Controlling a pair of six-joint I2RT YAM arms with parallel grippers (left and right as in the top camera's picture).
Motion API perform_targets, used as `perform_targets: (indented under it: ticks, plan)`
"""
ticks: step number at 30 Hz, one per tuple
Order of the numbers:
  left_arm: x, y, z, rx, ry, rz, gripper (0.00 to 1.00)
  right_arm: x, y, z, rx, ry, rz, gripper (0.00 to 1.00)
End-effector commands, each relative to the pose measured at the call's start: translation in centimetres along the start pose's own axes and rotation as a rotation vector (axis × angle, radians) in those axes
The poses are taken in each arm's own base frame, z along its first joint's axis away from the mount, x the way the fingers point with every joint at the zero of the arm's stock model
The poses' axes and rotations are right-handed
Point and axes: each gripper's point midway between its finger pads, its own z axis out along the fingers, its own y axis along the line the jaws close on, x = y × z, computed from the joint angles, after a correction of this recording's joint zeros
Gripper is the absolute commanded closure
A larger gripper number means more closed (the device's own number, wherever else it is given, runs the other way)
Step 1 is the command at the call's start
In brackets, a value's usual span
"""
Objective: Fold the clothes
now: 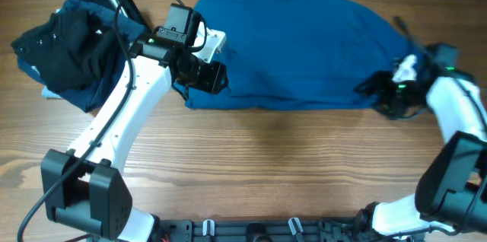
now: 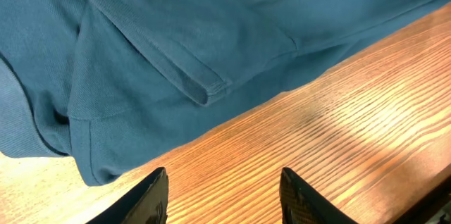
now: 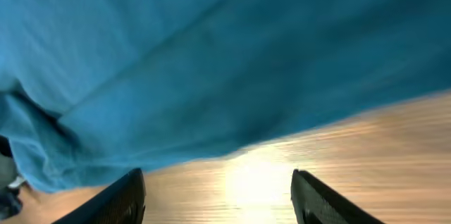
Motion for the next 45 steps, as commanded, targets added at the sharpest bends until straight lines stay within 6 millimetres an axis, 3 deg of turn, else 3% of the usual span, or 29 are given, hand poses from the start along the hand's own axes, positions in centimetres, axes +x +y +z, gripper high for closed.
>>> perform_targets:
  ticks: [1,3,8,11,17,18,19,20,23,25,28,34,35,38,42,45]
  plan:
    - [0.5,-0.4,0.7,0.025,0.020,-0.003,0.46,1.1,0.5,2.5,0.017,0.010,0.086,0.34]
    - [0.4,-0.4,0.7,0.025,0.017,-0.002,0.43,1.4,1.2,3.6,0.014,0.007,0.124,0.37]
    - [0.0,-0.4,0.7,0.024,0.002,0.003,0.41,1.0,2.7,5.0,0.003,-0.011,0.097,0.72]
    - [0.0,-0.3,0.7,0.024,0.002,0.003,0.41,-0.4,3.9,5.0,-0.054,-0.062,0.091,0.96]
    - [-0.1,-0.3,0.7,0.024,-0.001,0.004,0.38,-4.8,10.3,3.0,-0.348,-0.221,-0.085,0.92]
    - [-0.1,-0.3,0.7,0.024,-0.001,0.004,0.29,-5.3,10.9,2.7,-0.367,-0.247,-0.117,0.53]
    - [-0.1,-0.3,0.7,0.024,-0.001,0.004,0.25,-5.4,10.9,2.6,-0.370,-0.256,-0.129,0.37]
    - [-0.1,-0.4,0.7,0.024,0.000,0.004,0.24,-5.6,10.8,2.5,-0.366,-0.265,-0.146,0.34]
    - [-0.1,-0.4,0.7,0.025,0.000,0.004,0.19,-6.3,9.1,1.7,-0.355,-0.278,-0.137,0.34]
    - [-0.1,-0.4,0.7,0.025,-0.002,0.005,0.08,-6.6,7.8,0.8,-0.384,-0.264,-0.102,0.35]
    - [-0.2,-0.4,1.3,0.027,0.003,0.009,0.21,-5.8,6.4,0.1,-0.419,-0.213,-0.081,0.37]
    - [0.5,-0.8,7.5,0.018,0.104,0.066,0.34,-3.4,3.8,0.4,-0.369,-0.123,-0.083,0.39]
    - [0.8,-0.5,8.9,-0.023,0.128,0.084,0.31,-2.9,3.7,0.2,-0.370,-0.112,-0.098,0.39]
    - [1.0,-0.2,10.7,-0.081,0.148,0.114,0.23,-2.2,3.7,-0.2,-0.362,-0.100,-0.124,0.40]
    - [1.1,0.1,12.5,-0.132,0.157,0.146,0.48,-1.6,4.3,-1.7,-0.362,-0.114,-0.155,0.41]
    - [1.1,0.6,13.1,-0.153,0.158,0.147,0.62,-1.6,5.0,-2.8,-0.367,-0.141,-0.176,0.41]
